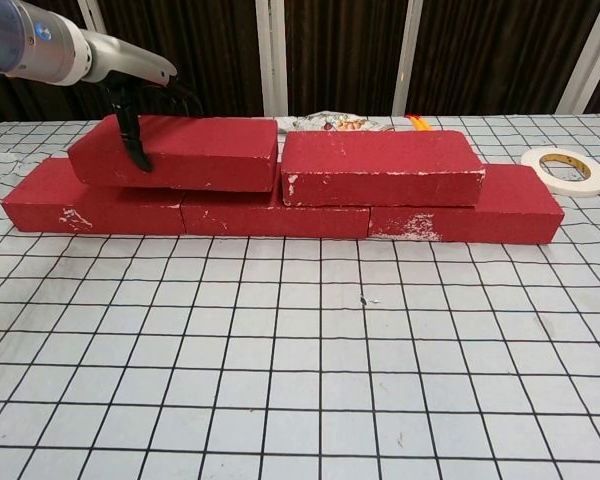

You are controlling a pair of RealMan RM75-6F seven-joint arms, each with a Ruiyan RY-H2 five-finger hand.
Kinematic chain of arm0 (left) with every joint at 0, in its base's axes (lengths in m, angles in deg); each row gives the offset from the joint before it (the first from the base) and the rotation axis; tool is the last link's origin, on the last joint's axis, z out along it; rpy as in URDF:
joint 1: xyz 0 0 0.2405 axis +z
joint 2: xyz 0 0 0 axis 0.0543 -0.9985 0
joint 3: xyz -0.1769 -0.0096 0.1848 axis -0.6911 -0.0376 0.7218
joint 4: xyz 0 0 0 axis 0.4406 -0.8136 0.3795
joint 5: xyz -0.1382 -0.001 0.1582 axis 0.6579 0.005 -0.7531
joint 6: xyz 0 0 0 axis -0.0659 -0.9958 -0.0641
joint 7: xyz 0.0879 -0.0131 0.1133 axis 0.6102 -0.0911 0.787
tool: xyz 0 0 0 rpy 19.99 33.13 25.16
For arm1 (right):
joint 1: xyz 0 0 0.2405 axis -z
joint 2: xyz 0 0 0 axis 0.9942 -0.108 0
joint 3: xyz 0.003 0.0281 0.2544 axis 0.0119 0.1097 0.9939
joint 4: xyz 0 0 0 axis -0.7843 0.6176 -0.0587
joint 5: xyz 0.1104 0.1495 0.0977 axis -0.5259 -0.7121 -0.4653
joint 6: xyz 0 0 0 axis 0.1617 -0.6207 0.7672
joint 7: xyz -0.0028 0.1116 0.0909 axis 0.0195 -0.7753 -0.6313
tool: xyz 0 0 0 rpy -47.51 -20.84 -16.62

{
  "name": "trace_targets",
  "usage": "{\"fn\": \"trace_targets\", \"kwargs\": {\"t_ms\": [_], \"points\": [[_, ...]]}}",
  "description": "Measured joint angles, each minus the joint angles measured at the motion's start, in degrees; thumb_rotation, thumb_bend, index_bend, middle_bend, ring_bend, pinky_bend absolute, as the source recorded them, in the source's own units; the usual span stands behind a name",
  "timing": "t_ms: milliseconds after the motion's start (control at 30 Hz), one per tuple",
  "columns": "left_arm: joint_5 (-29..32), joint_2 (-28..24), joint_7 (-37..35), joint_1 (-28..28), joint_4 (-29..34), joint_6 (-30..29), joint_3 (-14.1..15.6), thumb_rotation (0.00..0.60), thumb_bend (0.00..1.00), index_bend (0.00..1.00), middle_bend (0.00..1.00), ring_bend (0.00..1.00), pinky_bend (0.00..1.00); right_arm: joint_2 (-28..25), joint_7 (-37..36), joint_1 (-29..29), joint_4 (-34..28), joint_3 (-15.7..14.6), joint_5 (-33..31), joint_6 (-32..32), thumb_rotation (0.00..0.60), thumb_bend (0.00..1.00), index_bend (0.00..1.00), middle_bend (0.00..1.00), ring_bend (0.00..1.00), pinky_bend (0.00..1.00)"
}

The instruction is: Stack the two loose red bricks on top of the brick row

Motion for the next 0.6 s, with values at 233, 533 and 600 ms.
{"fn": "trace_targets", "kwargs": {"t_ms": [233,533,600], "points": [[1.79,0.14,0.44,-0.89,0.47,-0.75,0.90,0.600,0.03,0.19,0.24,0.12,0.18,-0.39,-0.56,0.06,-0.13,-0.03,0.25,0.09,0.600,0.19,0.08,0.03,0.00,0.00],[3.96,0.94,1.22,-2.13,0.55,-1.57,1.90,0.600,0.03,0.19,0.24,0.12,0.18,-0.54,-0.95,0.11,-0.25,-0.15,0.44,0.16,0.600,0.19,0.08,0.03,0.00,0.00],[4.16,1.19,1.38,-2.30,0.43,-1.62,2.09,0.600,0.03,0.19,0.24,0.12,0.18,-0.60,-1.02,0.11,-0.27,-0.11,0.34,0.19,0.600,0.19,0.08,0.03,0.00,0.00]]}}
